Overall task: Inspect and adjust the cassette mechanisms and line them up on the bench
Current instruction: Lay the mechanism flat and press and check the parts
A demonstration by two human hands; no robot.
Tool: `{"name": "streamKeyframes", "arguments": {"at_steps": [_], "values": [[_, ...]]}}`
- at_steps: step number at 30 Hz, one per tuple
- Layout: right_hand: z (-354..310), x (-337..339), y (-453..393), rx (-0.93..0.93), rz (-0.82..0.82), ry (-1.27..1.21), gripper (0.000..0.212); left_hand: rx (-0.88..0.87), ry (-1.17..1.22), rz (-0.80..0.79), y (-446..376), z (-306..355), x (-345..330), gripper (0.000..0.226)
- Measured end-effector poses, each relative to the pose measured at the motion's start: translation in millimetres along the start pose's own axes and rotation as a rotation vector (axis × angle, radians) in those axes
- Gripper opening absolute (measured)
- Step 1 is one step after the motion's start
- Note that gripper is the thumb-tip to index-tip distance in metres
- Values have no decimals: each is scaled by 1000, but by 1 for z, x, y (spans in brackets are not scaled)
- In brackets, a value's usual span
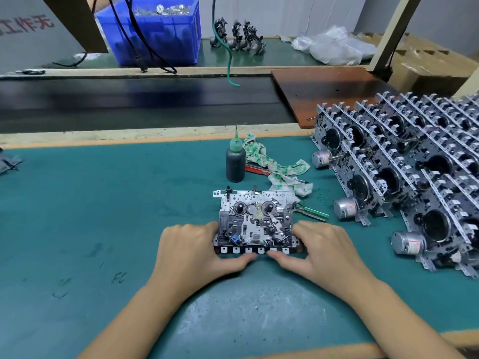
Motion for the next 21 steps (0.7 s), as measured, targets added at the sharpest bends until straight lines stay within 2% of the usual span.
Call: {"name": "streamKeyframes", "arguments": {"at_steps": [6, 13, 16, 21], "values": [[1, -3, 3, 16, -58, -26, 52, 25, -34, 46, 0, -1, 1, 68], [0, -2, 1, 3, -2, 24, 45, -153, 101, -44, 0, -4, -2, 64], [3, -4, 1, -18, -14, -1, 48, -197, 80, -21, 0, -1, 1, 53], [3, -5, 3, 10, -63, -42, 51, -202, 1, 29, -3, 2, 5, 51]]}}
Point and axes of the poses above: each hand's wrist, its own y-axis away from the middle knuckle, its own x-axis out of the back of the hand, z = x × y, the point moved 9 cm from there along -y, towards the middle knuckle, and after that the axes turned 12 degrees about z, right-handed, at the moved point
